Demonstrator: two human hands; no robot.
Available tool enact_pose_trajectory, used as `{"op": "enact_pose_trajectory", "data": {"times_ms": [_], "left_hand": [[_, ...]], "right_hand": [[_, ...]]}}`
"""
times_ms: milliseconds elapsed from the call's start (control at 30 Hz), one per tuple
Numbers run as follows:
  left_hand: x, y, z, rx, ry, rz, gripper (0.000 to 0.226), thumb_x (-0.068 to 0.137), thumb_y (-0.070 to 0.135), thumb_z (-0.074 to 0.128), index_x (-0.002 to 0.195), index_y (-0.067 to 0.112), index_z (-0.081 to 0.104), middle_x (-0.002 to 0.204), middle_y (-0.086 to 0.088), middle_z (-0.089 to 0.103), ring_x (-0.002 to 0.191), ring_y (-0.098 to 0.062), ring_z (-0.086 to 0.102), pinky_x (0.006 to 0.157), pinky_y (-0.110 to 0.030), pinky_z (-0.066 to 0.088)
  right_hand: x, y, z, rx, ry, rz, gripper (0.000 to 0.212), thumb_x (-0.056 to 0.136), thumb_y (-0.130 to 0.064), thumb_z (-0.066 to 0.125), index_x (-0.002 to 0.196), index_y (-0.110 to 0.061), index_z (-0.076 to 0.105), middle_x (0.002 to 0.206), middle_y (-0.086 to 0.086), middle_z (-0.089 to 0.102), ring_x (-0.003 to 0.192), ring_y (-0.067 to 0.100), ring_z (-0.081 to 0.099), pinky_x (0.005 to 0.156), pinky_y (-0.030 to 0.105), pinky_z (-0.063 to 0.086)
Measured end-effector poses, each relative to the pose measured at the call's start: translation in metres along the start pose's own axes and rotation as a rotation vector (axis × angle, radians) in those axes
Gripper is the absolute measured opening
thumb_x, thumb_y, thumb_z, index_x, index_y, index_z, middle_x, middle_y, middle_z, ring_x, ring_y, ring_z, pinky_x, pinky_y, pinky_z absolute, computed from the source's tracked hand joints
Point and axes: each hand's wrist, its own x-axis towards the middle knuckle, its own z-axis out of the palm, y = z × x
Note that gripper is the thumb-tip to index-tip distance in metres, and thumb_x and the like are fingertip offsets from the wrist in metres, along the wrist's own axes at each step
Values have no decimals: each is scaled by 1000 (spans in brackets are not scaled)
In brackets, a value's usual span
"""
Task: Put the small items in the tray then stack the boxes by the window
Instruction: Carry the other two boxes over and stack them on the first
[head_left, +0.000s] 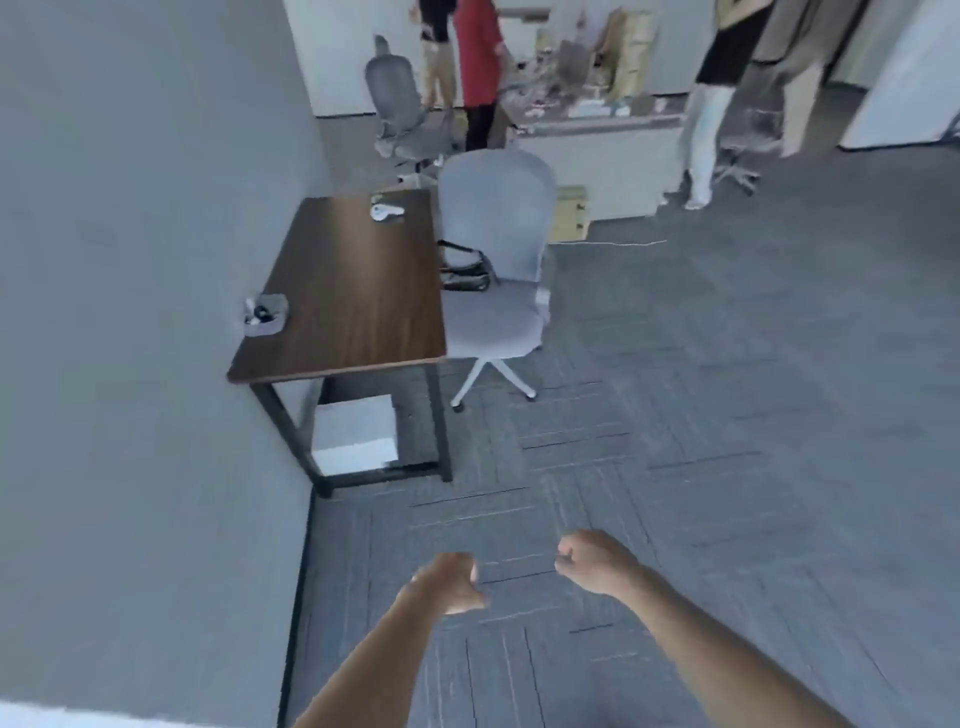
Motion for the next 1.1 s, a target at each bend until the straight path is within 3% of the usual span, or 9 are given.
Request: {"op": "enact_pose_trajectory", "data": {"times_ms": [100, 200, 300, 367, 467, 667, 833, 1100], "left_hand": [[35, 133, 0, 149, -39, 125, 40, 86, 35, 63, 123, 19, 60, 126, -5, 61, 123, -27, 58, 102, -36, 49], [65, 278, 21, 296, -72, 284, 46, 88, 34, 60, 130, 14, 59, 134, -6, 60, 122, -25, 58, 98, -32, 47], [83, 420, 57, 433, -106, 456, 43, 89, 34, 60, 126, 13, 63, 131, -6, 64, 120, -24, 61, 92, -27, 48], [87, 506, 85, 492, -130, 552, 41, 86, 38, 62, 120, 17, 65, 127, -5, 67, 117, -23, 62, 86, -26, 46], [89, 619, 126, 560, -162, 664, 40, 85, 41, 63, 120, 21, 65, 128, -2, 66, 118, -21, 62, 90, -25, 47], [91, 795, 192, 702, -272, 833, 42, 89, 39, 64, 127, 20, 61, 132, 0, 62, 119, -20, 60, 98, -30, 47], [129, 936, 236, 819, -327, 944, 42, 90, 37, 64, 127, 19, 60, 132, -1, 60, 118, -21, 59, 96, -31, 47], [201, 1167, 270, 976, -436, 1022, 39, 91, 36, 62, 126, 18, 59, 128, -3, 61, 115, -23, 60, 93, -33, 47]], "right_hand": [[-23, 124, -28, 153, 61, 195, 26, 92, -27, 50, 70, -13, 44, 63, 5, 44, 69, 21, 51, 53, 32, 24], [-57, 253, -49, 302, 112, 377, 28, 87, -26, 51, 83, 0, 58, 83, 24, 61, 93, 35, 68, 60, 31, 35], [-107, 370, -62, 402, 158, 547, 29, 81, -32, 48, 92, -9, 63, 97, 15, 66, 104, 33, 66, 78, 34, 52], [-141, 441, -65, 472, 211, 648, 40, 82, -34, 50, 110, -10, 66, 117, 14, 68, 109, 31, 65, 85, 35, 53], [-192, 526, -74, 560, 279, 776, 44, 85, -37, 51, 121, -16, 64, 130, 12, 64, 119, 29, 61, 92, 33, 50], [-255, 655, -91, 725, 362, 964, 37, 93, -32, 52, 125, -17, 62, 128, 10, 66, 118, 28, 61, 92, 34, 49], [-270, 765, -113, 799, 403, 1078, 34, 95, -31, 53, 124, -15, 63, 124, 9, 68, 114, 26, 63, 81, 31, 46], [-266, 946, -181, 952, 378, 1263, 35, 94, -30, 54, 124, -14, 63, 123, 8, 69, 115, 26, 63, 86, 31, 49]]}}
